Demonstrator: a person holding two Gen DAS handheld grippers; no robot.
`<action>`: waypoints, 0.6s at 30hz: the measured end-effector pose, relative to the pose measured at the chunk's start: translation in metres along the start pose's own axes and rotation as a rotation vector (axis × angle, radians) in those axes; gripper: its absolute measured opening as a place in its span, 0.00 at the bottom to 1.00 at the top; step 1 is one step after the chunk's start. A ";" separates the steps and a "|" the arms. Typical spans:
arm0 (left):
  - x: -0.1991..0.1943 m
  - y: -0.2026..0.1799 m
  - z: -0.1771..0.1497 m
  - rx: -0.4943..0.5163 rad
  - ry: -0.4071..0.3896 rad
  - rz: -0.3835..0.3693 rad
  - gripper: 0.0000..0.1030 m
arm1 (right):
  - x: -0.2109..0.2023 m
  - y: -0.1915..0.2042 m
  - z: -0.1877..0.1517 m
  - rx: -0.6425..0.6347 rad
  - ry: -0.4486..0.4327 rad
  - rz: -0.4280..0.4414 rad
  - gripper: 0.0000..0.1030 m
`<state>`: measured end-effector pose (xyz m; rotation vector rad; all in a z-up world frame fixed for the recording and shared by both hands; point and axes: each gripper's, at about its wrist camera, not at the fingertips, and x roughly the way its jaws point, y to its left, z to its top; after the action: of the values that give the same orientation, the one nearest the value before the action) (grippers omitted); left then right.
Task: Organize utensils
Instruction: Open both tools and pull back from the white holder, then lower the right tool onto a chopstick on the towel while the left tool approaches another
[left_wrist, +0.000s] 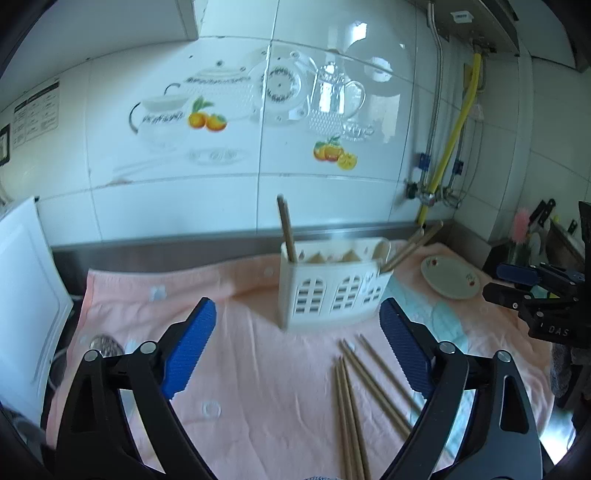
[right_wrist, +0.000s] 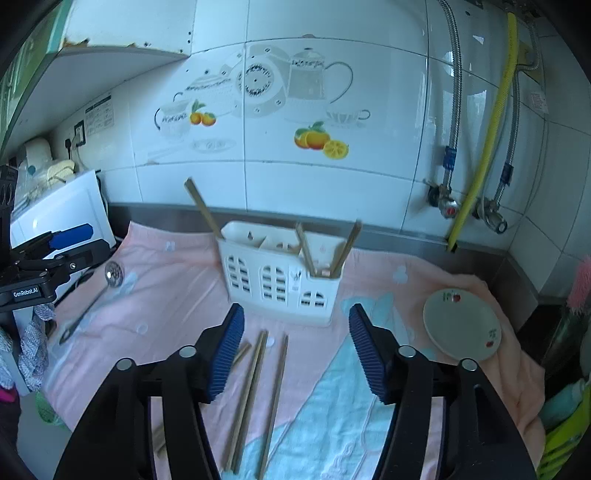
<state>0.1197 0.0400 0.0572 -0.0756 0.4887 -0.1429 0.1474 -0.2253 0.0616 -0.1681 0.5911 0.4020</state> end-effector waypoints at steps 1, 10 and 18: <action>-0.001 0.000 -0.005 0.001 0.004 0.001 0.87 | 0.000 0.002 -0.005 -0.003 0.001 -0.001 0.56; -0.009 -0.002 -0.055 -0.012 0.034 0.024 0.88 | 0.013 0.018 -0.073 0.019 0.040 0.005 0.57; -0.013 0.001 -0.085 -0.025 0.062 0.056 0.88 | 0.026 0.027 -0.119 0.034 0.080 -0.009 0.57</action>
<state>0.0685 0.0398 -0.0118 -0.0818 0.5539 -0.0849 0.0955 -0.2237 -0.0515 -0.1554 0.6756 0.3772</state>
